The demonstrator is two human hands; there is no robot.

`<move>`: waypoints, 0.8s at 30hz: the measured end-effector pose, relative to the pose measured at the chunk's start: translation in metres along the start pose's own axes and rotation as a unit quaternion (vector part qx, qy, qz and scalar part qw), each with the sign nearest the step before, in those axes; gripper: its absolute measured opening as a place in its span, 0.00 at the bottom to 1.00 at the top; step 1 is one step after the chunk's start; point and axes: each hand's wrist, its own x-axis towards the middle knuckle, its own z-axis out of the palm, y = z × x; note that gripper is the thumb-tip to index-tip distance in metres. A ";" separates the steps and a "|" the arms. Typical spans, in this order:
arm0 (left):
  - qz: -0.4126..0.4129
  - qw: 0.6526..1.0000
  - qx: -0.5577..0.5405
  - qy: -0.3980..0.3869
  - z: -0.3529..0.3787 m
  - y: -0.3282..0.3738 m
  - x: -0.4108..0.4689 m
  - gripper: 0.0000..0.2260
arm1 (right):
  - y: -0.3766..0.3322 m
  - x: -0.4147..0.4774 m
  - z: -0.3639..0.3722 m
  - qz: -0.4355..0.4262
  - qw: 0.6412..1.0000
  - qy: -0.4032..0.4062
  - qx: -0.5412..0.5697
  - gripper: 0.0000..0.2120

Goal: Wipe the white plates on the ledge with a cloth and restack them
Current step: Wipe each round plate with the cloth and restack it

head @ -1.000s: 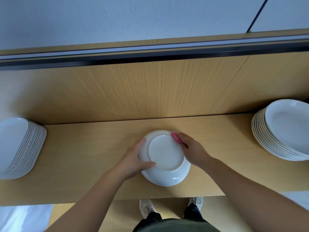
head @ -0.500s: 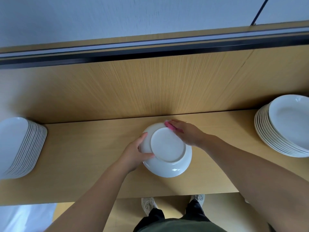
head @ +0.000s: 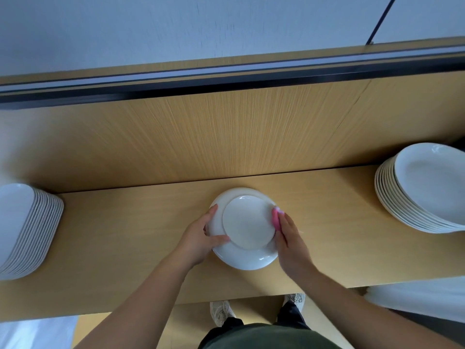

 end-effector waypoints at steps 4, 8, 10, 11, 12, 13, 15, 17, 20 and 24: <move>-0.001 1.000 0.011 0.001 0.003 -0.004 -0.003 0.44 | -0.001 -0.018 0.007 0.017 0.999 0.009 0.032 0.23; 0.007 1.000 0.015 -0.015 0.003 -0.008 -0.008 0.49 | -0.003 -0.001 -0.008 -0.017 1.000 -0.003 0.005 0.21; 0.003 1.000 0.003 -0.015 0.005 -0.010 -0.009 0.45 | -0.005 0.011 -0.018 -0.025 0.999 -0.026 -0.025 0.20; 0.004 1.000 0.003 -0.009 0.005 -0.012 -0.008 0.42 | -0.009 0.017 -0.022 -0.030 0.999 -0.035 -0.028 0.20; 0.007 1.000 0.001 -0.002 0.006 -0.013 -0.007 0.40 | -0.013 0.023 -0.027 -0.036 0.998 -0.043 -0.027 0.19; 0.008 1.000 -0.007 0.004 0.008 -0.014 -0.007 0.39 | -0.018 0.029 -0.032 -0.044 0.997 -0.052 -0.023 0.18; 0.001 0.999 -0.035 0.008 0.011 -0.011 -0.006 0.38 | -0.026 0.042 -0.039 -0.063 0.994 -0.078 -0.033 0.17; -0.007 0.997 -0.074 0.001 0.014 -0.009 -0.007 0.36 | -0.032 0.051 -0.043 -0.058 0.992 -0.102 -0.047 0.17; 0.002 0.996 -0.093 0.010 0.015 -0.011 -0.004 0.36 | -0.033 0.059 -0.044 -0.047 0.991 -0.118 -0.047 0.17; -0.013 0.991 -0.129 0.038 0.018 -0.013 -0.003 0.36 | -0.027 0.049 -0.037 -0.041 0.995 -0.088 -0.009 0.18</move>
